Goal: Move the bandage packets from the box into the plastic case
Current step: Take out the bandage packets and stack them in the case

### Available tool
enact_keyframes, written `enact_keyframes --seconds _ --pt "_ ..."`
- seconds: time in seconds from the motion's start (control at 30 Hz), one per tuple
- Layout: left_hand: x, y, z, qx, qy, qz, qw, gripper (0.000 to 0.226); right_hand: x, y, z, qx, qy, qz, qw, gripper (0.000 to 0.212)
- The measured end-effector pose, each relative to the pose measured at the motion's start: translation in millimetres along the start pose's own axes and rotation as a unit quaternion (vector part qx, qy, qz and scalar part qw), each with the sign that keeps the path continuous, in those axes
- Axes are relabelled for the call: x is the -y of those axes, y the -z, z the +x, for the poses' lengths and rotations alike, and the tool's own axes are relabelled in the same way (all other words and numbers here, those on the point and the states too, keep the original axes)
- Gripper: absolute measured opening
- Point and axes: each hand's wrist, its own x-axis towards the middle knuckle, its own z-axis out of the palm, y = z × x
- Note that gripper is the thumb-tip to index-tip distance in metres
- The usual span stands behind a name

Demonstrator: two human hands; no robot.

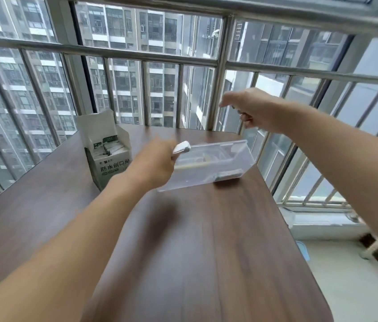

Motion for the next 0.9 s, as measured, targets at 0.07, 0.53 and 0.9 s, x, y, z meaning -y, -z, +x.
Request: enact_keyframes --seconds 0.07,0.53,0.9 --pt "-2 -4 -16 -0.035 -0.025 -0.025 0.999 0.015 0 -1 9 0.023 -0.002 -0.117 0.993 0.031" --pt "-13 -24 -96 -0.102 -0.147 0.034 0.983 0.049 -46 -50 -15 0.176 -0.128 -0.31 0.926 0.039" --pt "-13 -31 -116 -0.124 -0.151 0.067 0.978 0.05 -63 -49 -36 0.33 -0.207 -0.166 0.906 0.038"
